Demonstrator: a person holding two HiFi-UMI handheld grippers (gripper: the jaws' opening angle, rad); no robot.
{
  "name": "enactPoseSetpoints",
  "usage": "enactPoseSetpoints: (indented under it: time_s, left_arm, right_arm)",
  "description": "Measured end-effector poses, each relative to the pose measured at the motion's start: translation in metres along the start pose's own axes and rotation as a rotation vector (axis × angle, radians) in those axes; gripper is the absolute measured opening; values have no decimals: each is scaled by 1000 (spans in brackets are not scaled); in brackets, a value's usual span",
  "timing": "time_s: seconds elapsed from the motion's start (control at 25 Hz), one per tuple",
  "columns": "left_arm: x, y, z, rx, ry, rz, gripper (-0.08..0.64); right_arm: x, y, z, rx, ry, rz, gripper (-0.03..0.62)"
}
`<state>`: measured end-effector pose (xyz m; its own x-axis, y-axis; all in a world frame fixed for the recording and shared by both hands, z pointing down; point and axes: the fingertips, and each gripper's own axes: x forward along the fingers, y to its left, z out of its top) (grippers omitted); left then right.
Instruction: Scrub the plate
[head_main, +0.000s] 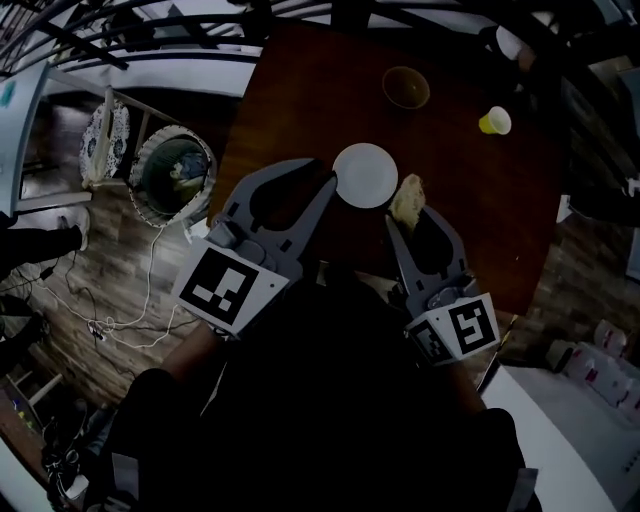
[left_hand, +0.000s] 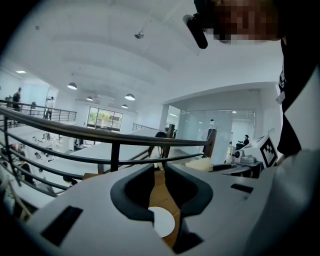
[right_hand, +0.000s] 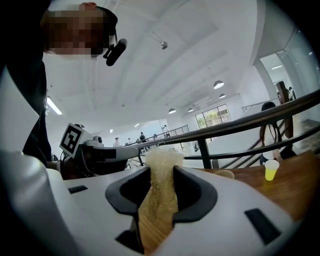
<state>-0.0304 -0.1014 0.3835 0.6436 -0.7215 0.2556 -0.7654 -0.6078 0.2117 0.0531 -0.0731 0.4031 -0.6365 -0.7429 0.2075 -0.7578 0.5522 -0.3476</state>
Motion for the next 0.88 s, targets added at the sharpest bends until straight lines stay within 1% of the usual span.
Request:
enactPoseSetpoints:
  time_s: [0.16,0.28,0.4,0.6,0.88]
  left_arm:
    - [-5,23,5,11,-31,28,75]
    - [-14,35,-1,-10,-31,42,75]
    - [-17,35,-3,-26,-32,45,75]
    - [-17,35,-3,-25,-25,42,75]
    - [-11,38,-8,-36,-15,35,75]
  right_arm:
    - [3,3,-8,-8,15,4,149]
    - [9,13,-21,-5,38,12,149]
    - [9,16,-21,-7,40,18,149]
    - [12,19,-19,-10,45,28,149]
    - [17,15,-22,-3,47,22,149]
